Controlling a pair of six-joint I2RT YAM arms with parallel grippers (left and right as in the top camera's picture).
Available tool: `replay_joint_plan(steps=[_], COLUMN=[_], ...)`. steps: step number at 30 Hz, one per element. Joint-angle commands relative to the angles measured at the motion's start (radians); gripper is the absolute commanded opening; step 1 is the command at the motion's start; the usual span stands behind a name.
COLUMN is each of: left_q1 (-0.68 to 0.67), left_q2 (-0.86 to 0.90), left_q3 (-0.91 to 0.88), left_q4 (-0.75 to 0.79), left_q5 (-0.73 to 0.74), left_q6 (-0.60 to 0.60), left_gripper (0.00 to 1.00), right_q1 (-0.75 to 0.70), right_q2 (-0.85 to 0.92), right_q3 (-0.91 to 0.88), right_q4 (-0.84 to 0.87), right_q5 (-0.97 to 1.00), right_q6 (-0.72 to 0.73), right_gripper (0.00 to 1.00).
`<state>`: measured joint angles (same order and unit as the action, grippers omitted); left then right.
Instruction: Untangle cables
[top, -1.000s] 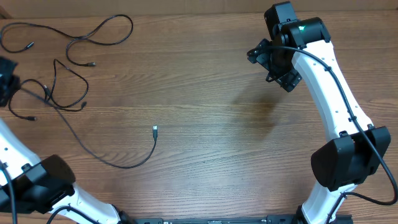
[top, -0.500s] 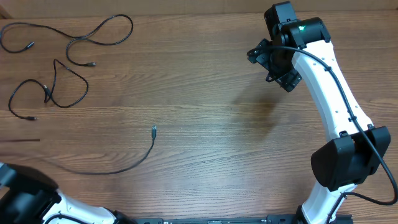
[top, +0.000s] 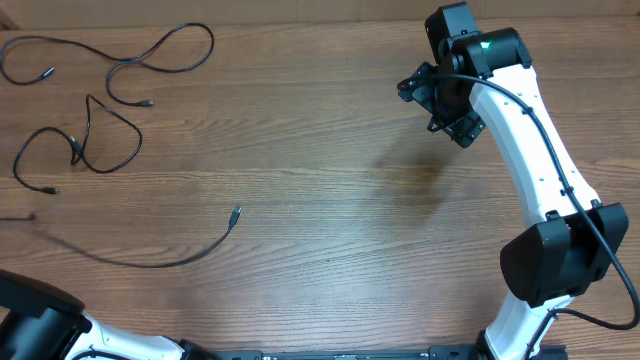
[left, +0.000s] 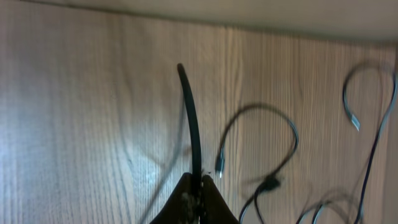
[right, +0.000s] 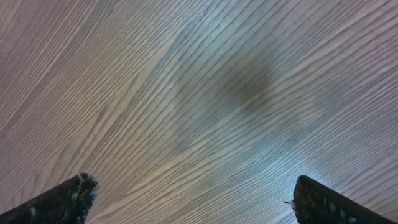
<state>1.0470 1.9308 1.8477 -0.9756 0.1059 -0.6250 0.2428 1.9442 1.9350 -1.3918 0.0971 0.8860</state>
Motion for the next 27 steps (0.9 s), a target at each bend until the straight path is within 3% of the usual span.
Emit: replay_joint_plan(steps=[1,15,17,19,20,21,25,27], left_q1=[-0.002,0.041,0.041,0.039,0.038,0.039,0.039,0.039], left_q2=[-0.021,0.012,0.025,0.035,0.039,0.043,0.044,0.044], left_q3=[-0.035,-0.047,-0.047,-0.047,-0.047,-0.047,-0.048,-0.048], left_q4=[0.011,-0.039,-0.041,-0.040,-0.040,-0.041,-0.044,-0.054], left_q5=[0.052,-0.193,-0.192,-0.192,-0.192,-0.192,-0.185,-0.100], left_q6=[0.109,0.132,0.132,0.132,0.131,0.131,0.131,0.132], left_gripper=[0.05,0.07,0.24,0.57,0.82,0.88,0.90,0.90], right_q1=[-0.003,-0.003,-0.003,-0.003,-0.003,-0.003,-0.003,-0.003], right_q2=[-0.003,-0.003,-0.003,-0.003,-0.003,-0.003,-0.003,-0.003], right_q3=[-0.005,-0.005,-0.005,-0.005,-0.005,-0.005,-0.005,-0.005], right_q4=[0.002,0.002,0.002,0.002,0.002,0.002,0.002,0.002], right_q5=[0.014,0.014,0.014,0.014,0.014,0.014,0.014,0.014], right_q6=[-0.004,-0.004,-0.004,-0.004,-0.004,-0.004,-0.004,-0.004], right_gripper=[1.00,1.00,1.00,1.00,1.00,1.00,1.00,1.00])
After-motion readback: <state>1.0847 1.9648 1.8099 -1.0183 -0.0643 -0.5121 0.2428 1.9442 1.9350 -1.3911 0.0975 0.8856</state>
